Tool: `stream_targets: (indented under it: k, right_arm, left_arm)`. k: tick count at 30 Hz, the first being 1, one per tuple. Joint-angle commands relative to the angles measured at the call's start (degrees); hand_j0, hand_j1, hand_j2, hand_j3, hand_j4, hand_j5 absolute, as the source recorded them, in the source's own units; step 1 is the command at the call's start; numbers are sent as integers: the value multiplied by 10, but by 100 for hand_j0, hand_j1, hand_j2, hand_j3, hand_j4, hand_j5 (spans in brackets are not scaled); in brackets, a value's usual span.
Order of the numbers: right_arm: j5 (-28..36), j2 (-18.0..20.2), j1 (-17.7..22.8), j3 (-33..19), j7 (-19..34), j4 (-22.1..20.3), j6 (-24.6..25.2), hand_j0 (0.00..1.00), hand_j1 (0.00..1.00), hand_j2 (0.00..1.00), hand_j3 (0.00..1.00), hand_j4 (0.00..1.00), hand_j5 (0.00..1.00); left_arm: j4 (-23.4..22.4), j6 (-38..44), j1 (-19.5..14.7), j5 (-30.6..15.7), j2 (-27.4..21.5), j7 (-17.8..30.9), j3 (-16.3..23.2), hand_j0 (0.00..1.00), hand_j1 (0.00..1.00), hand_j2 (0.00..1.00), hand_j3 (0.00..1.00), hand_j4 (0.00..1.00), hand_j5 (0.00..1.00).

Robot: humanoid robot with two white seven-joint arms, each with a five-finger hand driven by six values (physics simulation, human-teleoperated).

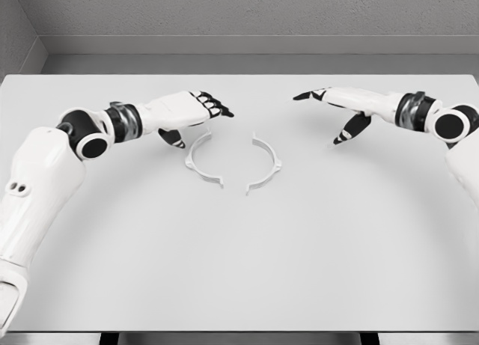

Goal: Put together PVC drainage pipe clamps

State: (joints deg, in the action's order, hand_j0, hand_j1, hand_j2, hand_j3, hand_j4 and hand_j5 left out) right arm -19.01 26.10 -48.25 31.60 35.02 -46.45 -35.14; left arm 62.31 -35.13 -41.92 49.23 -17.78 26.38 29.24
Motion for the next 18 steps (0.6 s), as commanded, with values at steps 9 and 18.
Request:
stream_targets:
  k: [9, 18]
  right_arm:
    - [5, 11, -1, -14, 0, -4, 1, 100, 100, 100, 100, 100, 100]
    - [5, 11, -1, -18, 0, -7, 1, 100, 100, 100, 100, 100, 100]
  left_arm:
    - [-5, 1, 1, 11, 22, 0, 0, 100, 100, 100, 100, 100, 100]
    - [-5, 1, -3, 17, 21, 0, -4, 100, 100, 100, 100, 100, 100]
